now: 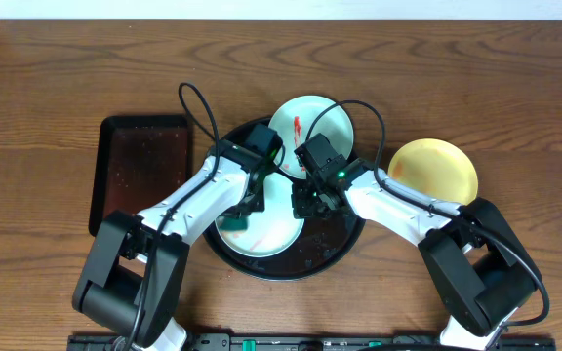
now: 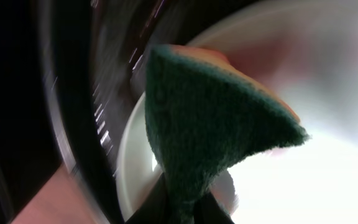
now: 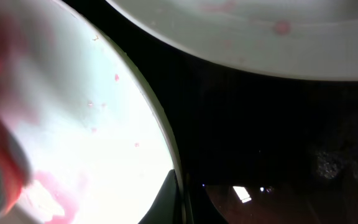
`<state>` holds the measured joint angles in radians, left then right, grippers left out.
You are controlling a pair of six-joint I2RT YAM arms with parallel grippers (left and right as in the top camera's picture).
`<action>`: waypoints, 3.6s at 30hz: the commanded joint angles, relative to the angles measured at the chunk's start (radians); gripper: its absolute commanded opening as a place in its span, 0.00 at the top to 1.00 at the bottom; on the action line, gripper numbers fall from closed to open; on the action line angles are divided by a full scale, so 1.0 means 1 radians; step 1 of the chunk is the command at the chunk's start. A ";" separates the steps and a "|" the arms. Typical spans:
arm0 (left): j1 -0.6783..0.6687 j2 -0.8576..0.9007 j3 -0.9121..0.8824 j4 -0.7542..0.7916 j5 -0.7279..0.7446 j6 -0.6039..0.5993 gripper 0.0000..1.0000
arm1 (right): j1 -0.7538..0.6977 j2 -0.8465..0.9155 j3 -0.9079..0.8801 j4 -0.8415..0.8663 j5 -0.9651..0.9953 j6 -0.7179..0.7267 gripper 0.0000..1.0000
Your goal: Clean dirty plates on tray and stack at the side
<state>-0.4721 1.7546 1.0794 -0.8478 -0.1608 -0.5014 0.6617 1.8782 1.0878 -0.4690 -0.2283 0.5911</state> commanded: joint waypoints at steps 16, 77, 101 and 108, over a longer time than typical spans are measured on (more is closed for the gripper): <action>0.060 -0.162 0.201 -0.134 0.275 0.105 0.93 | 0.002 0.021 0.004 0.001 0.048 -0.002 0.99; 0.292 -0.217 0.194 -0.112 0.254 0.105 0.93 | 0.478 -0.467 0.010 -0.362 1.575 -0.233 0.99; 0.292 -0.217 0.194 -0.112 0.254 0.105 0.92 | 0.396 -0.478 0.010 -0.398 0.848 -0.011 0.99; 0.292 -0.217 0.194 -0.112 0.253 0.106 0.93 | 0.151 -0.587 0.010 -0.388 0.495 -0.095 0.99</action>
<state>-0.1806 1.5383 1.2831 -0.9607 0.1020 -0.4137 0.9203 1.3640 1.0874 -0.8593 0.4877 0.5331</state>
